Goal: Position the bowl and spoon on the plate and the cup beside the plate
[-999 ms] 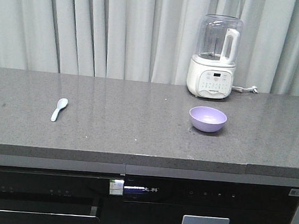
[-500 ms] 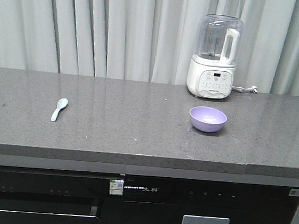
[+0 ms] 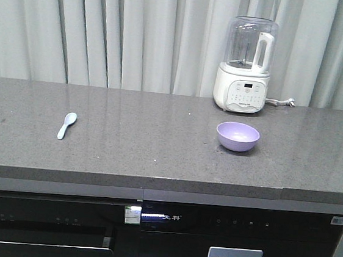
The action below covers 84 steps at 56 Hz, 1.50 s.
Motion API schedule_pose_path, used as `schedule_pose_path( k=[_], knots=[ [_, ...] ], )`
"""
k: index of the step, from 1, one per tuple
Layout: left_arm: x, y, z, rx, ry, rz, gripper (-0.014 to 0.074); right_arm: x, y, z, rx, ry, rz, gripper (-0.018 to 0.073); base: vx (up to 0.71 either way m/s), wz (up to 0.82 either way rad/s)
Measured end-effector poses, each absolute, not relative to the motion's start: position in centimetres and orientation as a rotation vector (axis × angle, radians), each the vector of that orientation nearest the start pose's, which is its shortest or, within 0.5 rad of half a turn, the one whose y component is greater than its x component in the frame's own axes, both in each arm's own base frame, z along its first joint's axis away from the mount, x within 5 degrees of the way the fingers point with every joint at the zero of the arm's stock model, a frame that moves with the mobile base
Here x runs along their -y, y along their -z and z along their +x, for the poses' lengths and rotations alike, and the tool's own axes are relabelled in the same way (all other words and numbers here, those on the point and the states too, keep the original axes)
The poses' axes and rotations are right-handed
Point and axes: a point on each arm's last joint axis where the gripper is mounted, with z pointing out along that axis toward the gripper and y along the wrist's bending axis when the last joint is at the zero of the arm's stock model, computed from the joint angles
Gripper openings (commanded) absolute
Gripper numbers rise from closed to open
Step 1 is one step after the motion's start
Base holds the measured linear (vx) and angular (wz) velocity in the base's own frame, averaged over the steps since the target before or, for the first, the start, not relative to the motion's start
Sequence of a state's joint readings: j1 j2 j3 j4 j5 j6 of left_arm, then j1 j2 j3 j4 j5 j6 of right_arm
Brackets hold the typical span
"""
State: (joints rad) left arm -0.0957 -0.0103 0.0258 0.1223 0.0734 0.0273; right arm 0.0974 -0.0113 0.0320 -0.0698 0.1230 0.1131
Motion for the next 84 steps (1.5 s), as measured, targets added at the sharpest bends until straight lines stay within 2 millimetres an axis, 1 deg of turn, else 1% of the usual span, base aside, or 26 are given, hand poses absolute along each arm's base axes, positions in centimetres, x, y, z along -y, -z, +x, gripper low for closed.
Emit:
schedule_pose_path(
  k=[18, 55, 84],
  knots=[
    [0.46, -19.84, 5.66, -1.561, -0.049, 0.185, -0.0003, -0.47, -19.18, 5.66, -1.627, -0.102, -0.037, -0.0006, 0.05, -0.07],
    [0.46, -19.84, 5.66, -1.561, -0.049, 0.185, -0.0003, -0.47, -19.18, 5.66, -1.627, -0.102, -0.037, -0.0006, 0.14, -0.18],
    [0.46, -19.84, 5.66, -1.561, -0.049, 0.185, -0.0003, -0.47, -19.18, 5.66, -1.627, -0.102, -0.037, -0.0006, 0.11, -0.03]
  ],
)
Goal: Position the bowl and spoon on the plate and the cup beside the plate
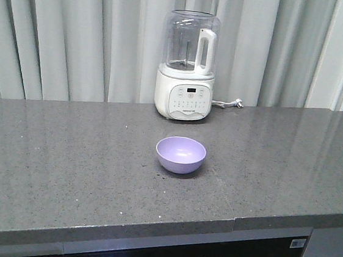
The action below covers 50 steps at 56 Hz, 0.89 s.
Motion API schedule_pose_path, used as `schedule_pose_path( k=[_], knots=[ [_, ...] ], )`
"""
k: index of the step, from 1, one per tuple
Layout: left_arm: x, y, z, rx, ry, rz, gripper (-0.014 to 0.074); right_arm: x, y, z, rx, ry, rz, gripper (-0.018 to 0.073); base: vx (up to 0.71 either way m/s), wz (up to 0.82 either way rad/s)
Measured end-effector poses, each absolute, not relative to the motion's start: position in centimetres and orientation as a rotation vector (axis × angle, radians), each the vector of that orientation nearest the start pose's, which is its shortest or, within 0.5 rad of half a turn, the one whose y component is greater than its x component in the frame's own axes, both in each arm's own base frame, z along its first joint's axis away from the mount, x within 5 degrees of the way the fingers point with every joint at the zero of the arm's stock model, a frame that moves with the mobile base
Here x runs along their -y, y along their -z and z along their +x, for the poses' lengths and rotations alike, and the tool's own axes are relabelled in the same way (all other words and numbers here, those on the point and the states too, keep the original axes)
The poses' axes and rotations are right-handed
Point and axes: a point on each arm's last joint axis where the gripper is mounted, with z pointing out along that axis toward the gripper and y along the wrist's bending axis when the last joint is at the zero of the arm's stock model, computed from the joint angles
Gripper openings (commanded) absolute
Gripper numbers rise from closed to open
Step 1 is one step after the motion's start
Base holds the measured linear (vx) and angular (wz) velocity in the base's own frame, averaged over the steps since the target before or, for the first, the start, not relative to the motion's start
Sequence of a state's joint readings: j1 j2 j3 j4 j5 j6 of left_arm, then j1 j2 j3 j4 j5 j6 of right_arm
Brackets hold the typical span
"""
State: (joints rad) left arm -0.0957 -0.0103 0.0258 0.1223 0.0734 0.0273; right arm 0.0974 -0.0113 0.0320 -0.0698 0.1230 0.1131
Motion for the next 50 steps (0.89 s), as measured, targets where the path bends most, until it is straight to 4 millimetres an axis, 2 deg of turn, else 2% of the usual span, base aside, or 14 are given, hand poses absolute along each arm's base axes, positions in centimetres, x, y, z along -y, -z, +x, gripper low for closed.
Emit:
schedule_pose_path(
  k=[28, 50],
  knots=[
    [0.46, -19.84, 5.66, -1.561, -0.049, 0.185, -0.0003, -0.47, -19.18, 5.66, -1.627, -0.102, -0.037, -0.0006, 0.13, 0.00],
    [0.46, -19.84, 5.66, -1.561, -0.049, 0.185, -0.0003, -0.47, -19.18, 5.66, -1.627, -0.102, -0.037, -0.0006, 0.20, 0.32]
  ],
)
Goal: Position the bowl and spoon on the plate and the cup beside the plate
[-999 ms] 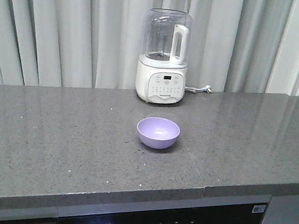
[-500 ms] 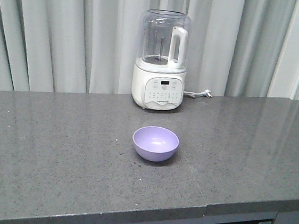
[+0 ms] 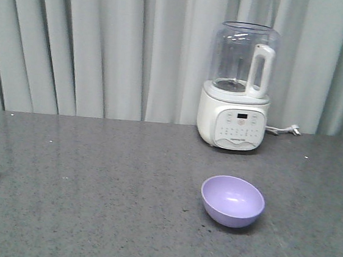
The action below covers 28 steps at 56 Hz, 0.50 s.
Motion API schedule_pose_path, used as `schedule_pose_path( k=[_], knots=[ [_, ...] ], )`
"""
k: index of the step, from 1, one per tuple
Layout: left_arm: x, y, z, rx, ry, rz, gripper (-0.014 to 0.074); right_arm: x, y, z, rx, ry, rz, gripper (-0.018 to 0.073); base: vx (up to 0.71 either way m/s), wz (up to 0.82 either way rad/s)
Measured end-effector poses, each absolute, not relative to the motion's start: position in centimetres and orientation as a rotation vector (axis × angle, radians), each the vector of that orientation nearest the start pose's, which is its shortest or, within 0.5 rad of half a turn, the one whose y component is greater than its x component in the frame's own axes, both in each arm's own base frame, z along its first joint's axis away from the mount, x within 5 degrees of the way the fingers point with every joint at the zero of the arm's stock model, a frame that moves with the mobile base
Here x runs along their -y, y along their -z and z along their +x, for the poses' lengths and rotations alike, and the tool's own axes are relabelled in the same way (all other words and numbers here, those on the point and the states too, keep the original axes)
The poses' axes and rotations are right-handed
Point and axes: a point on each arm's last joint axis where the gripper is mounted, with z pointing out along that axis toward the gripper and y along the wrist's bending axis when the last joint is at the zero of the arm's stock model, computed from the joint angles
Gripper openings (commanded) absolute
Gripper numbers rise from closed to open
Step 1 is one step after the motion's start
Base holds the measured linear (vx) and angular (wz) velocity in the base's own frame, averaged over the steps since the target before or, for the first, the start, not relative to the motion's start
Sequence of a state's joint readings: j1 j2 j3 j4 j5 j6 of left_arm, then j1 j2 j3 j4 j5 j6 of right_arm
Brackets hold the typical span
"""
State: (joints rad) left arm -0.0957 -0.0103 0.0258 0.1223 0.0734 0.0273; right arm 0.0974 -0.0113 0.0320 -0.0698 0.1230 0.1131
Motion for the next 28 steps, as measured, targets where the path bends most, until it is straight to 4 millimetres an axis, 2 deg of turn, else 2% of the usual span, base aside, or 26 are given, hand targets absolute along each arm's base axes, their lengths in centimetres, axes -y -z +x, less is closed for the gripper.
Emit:
schedule_pose_path(
  k=[15, 28],
  knots=[
    [0.46, -19.84, 5.66, -1.561, -0.049, 0.185, -0.0003, -0.47, -19.18, 5.66, -1.627, -0.102, -0.037, -0.0006, 0.18, 0.31],
    [0.46, -19.84, 5.66, -1.561, -0.049, 0.185, -0.0003, -0.47, -19.18, 5.66, -1.627, -0.102, -0.037, -0.0006, 0.17, 0.07]
  ],
)
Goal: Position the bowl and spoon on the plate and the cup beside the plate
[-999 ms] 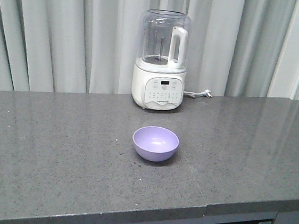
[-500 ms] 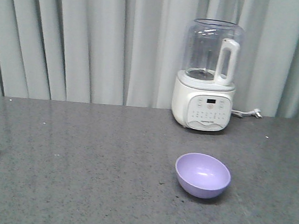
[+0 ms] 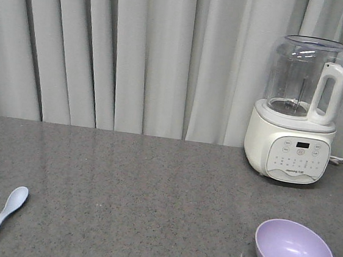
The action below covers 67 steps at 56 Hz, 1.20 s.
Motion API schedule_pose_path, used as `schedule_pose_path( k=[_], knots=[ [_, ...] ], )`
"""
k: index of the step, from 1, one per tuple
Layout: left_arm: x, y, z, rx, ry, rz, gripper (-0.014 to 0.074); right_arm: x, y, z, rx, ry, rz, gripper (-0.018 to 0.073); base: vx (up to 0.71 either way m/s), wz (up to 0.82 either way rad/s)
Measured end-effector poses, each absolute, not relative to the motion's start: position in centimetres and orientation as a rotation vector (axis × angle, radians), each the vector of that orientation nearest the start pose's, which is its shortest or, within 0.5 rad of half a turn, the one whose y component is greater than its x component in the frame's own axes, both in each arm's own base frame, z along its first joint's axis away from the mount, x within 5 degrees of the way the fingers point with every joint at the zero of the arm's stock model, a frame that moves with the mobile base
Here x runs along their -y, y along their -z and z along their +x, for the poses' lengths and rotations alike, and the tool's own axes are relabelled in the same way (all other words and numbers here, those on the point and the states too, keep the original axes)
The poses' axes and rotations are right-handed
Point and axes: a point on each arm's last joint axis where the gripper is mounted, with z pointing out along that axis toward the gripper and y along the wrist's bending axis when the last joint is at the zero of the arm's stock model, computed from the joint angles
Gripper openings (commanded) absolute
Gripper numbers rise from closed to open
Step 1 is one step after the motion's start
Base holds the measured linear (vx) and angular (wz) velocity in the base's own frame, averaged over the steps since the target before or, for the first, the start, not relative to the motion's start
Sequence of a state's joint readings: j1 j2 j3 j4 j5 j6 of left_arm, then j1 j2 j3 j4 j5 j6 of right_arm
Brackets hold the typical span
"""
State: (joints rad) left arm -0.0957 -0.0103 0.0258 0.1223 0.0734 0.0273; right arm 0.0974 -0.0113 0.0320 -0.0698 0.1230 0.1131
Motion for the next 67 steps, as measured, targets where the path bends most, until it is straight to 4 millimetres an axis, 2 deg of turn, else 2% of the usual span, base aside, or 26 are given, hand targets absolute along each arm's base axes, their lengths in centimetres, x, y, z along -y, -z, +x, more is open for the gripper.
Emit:
schedule_pose_path(
  k=[67],
  knots=[
    [0.48, -19.98, 5.65, -1.546, -0.048, 0.185, -0.0003, -0.49, -19.44, 5.67, -1.599, -0.104, -0.038, -0.0006, 0.05, -0.04]
  ],
)
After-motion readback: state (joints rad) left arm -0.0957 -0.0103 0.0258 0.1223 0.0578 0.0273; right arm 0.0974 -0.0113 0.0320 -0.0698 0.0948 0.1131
